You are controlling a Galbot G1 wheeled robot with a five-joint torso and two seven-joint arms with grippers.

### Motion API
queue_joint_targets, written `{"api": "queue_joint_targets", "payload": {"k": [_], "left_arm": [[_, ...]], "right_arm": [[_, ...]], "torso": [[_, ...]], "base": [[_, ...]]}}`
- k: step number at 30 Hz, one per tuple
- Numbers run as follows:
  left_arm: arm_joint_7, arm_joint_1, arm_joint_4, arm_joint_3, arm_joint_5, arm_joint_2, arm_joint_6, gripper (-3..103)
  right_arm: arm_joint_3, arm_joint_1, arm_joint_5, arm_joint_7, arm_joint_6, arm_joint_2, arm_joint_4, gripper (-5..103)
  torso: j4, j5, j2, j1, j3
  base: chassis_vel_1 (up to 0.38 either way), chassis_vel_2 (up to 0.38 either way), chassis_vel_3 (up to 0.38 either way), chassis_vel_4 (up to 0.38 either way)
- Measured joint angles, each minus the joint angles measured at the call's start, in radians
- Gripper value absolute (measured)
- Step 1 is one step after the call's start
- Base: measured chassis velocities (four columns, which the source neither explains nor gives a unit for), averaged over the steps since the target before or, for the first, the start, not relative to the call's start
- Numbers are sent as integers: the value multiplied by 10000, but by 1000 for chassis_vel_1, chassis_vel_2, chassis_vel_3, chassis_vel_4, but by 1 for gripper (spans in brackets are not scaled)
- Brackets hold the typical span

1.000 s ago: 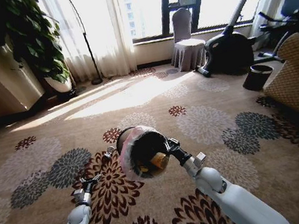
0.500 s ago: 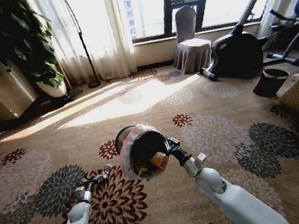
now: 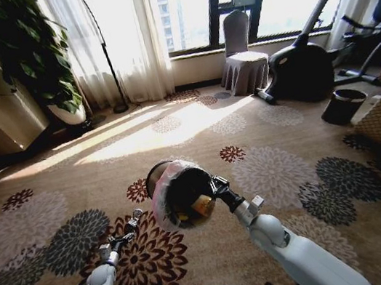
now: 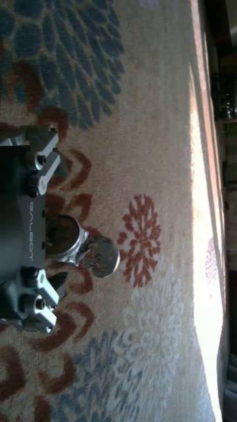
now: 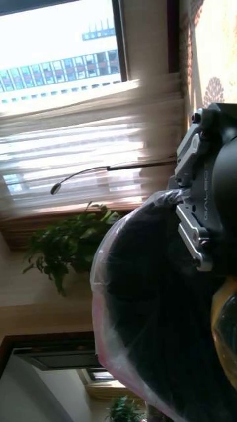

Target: Pick up the trash from the ground and place it into the trash bin.

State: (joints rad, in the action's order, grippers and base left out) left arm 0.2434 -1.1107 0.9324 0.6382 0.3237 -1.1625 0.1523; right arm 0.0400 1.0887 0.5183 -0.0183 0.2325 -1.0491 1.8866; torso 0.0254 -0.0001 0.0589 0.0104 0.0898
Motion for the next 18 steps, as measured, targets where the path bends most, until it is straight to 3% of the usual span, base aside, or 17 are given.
{"api": "queue_joint_targets", "payload": {"k": [1,3,6,8,9,11,12,14,18], "left_arm": [[-167,66,-130,-1,-71,-26,95,90],[-188,109,-181,-1,-78,-37,124,90],[-259,346,-412,1,436,-131,173,78],[-271,376,-452,2,484,-147,168,78],[-252,400,-521,2,538,-160,206,70],[-231,399,-530,1,548,-161,216,70],[-166,396,-546,1,570,-161,249,62],[-124,393,-559,1,575,-161,270,62],[-81,413,-612,-1,575,-163,296,49]], "right_arm": [[38,-47,14,1,1,3,0,0],[45,-53,16,0,0,3,0,0],[56,-45,17,0,0,31,34,0],[55,-44,17,0,0,41,48,0],[49,-44,23,0,0,69,69,0],[44,-44,25,1,0,77,70,0],[40,-45,28,2,-1,85,69,0],[40,-50,32,2,-1,82,70,0],[73,-78,33,2,-4,41,66,0]], "torso": [[3,2,0,0,-1],[5,2,0,-1,-1],[4,1,0,0,0],[3,1,0,0,0],[2,2,0,0,-1],[1,1,1,0,-1],[3,1,0,0,0],[5,1,0,0,0],[5,1,0,0,-1]], "base": [[0,0,0,0],[0,0,0,0],[0,0,0,0],[0,0,0,0],[0,0,0,0],[0,0,0,0],[0,0,0,0],[0,0,0,0],[0,0,0,0]]}}
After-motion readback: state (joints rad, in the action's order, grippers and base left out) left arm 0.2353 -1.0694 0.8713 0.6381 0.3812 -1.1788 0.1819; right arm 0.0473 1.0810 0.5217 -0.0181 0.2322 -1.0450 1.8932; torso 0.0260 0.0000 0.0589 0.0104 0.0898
